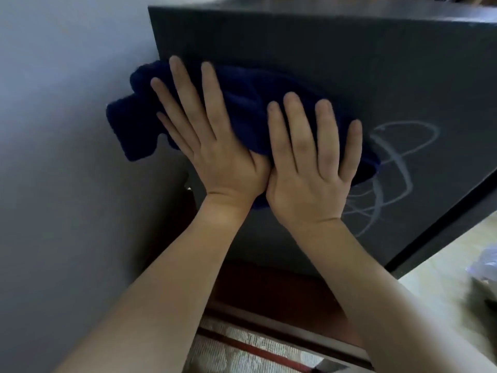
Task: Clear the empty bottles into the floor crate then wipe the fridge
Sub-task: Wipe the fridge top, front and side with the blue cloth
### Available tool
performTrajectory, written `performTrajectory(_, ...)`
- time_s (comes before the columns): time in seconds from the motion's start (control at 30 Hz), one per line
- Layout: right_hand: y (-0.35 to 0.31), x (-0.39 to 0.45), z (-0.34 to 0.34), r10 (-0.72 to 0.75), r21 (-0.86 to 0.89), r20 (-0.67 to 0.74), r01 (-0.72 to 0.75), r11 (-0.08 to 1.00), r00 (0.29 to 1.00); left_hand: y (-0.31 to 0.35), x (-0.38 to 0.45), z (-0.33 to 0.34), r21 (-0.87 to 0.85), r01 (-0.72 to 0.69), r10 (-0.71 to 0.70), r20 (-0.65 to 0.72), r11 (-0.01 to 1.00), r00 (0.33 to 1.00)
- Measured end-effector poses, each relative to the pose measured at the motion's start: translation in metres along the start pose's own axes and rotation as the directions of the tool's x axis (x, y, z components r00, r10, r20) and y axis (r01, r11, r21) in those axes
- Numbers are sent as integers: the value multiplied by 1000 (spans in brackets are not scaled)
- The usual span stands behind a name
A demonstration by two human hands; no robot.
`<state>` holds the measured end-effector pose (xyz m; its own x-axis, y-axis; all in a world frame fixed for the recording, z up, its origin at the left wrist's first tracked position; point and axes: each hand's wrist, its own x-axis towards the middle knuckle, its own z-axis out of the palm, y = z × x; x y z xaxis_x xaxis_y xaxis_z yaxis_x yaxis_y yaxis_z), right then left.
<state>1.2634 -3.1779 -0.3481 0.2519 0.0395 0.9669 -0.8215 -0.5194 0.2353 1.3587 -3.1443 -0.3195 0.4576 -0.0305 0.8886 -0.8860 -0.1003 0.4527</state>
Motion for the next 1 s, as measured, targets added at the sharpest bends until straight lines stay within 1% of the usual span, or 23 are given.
performTrajectory(0.1,-16,-82,-4,-100,-10,202,104,994,974,-48,-76,0,-10,-1,2,74,1000,997)
performTrajectory(0.2,-23,-159,-9,-187,2,370,200,980,910,-91,-152,0,-4,-28,28,174,1000,984)
performTrajectory(0.3,-25,-224,-13,-244,25,479,264,964,843,-119,-218,-6,33,-63,50,312,997,949)
performTrajectory(0.37,-26,-257,-15,-266,18,515,299,954,815,-129,-248,-10,35,-97,77,376,995,923)
performTrajectory(0.43,-24,-275,-14,-265,14,523,302,953,810,-133,-262,-12,22,-107,88,422,994,902)
performTrajectory(0.53,-22,-279,-12,-267,3,502,307,952,823,-128,-264,-13,35,-73,49,454,997,890)
performTrajectory(0.6,-21,-274,-12,-255,34,474,271,962,843,-118,-261,-13,32,-16,1,440,999,898)
performTrajectory(0.67,-16,-259,-14,-203,51,443,201,978,874,-99,-252,-12,4,59,-56,411,998,910)
performTrajectory(0.77,4,-215,-16,-140,33,379,138,990,915,-60,-215,-3,-58,135,-103,384,989,918)
performTrajectory(0.87,31,-157,-18,-124,22,311,123,992,942,-20,-164,3,-99,108,-71,317,989,946)
performTrajectory(1.0,60,-72,-25,-107,2,224,110,994,969,28,-88,3,-94,70,-42,268,993,962)
